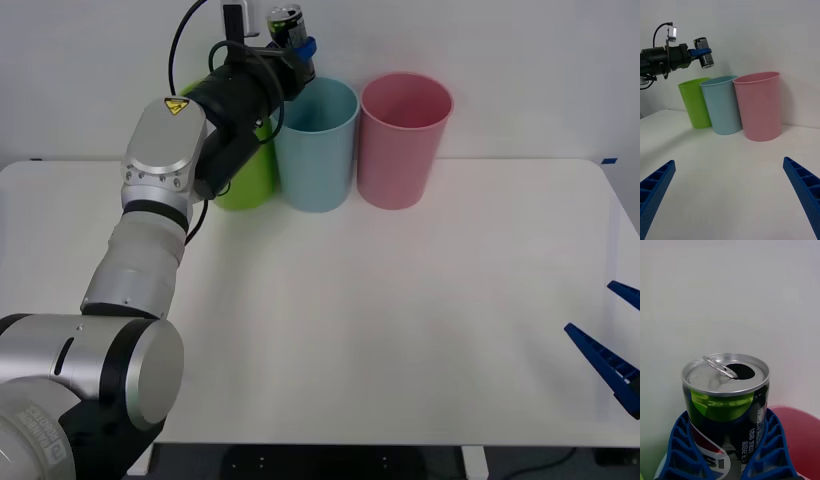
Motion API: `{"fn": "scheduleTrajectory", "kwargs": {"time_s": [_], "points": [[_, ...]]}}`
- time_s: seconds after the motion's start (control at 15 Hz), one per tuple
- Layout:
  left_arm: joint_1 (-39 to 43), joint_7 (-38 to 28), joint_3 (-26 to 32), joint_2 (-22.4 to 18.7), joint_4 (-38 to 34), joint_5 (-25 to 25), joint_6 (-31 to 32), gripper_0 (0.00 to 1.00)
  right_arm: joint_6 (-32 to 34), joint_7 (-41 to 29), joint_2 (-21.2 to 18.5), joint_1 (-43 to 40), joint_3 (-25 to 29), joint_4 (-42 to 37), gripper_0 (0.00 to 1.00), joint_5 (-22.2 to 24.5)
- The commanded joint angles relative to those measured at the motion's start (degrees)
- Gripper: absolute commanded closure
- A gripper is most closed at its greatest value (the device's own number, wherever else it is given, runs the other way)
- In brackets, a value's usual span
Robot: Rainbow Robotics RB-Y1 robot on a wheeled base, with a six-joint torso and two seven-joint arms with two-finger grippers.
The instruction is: Grasp the object on the table and drop it into the matching bin: aluminum can to the light blue bin, PET bottle to the pink bin.
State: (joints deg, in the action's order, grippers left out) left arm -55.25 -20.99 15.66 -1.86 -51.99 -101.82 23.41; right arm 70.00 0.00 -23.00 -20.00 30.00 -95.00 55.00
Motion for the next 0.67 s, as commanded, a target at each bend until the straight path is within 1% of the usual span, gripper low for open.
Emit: {"fn": "scheduleTrajectory", "kwargs": {"time_s": [0.07, 0.13, 0.27, 0.67], "points": [[-1.5, 1.1, -0.5, 1.9, 1.6, -0.5, -4.1, 1.00, 0.0, 0.0, 0.0, 0.0, 0.0, 0.0, 0.00, 0.0], [-1.8, 1.6, -0.5, 2.8, 1.6, -0.7, -5.6, 1.00, 0.0, 0.0, 0.0, 0.0, 0.0, 0.0, 0.00, 0.0], [-1.8, 2.3, -0.9, 2.9, 1.6, -1.2, -7.8, 1.00, 0.0, 0.0, 0.0, 0.0, 0.0, 0.0, 0.00, 0.0], [-1.8, 3.3, -1.4, 2.9, 1.6, -0.5, -8.3, 0.98, 0.0, 0.0, 0.0, 0.0, 0.0, 0.0, 0.00, 0.0]]}}
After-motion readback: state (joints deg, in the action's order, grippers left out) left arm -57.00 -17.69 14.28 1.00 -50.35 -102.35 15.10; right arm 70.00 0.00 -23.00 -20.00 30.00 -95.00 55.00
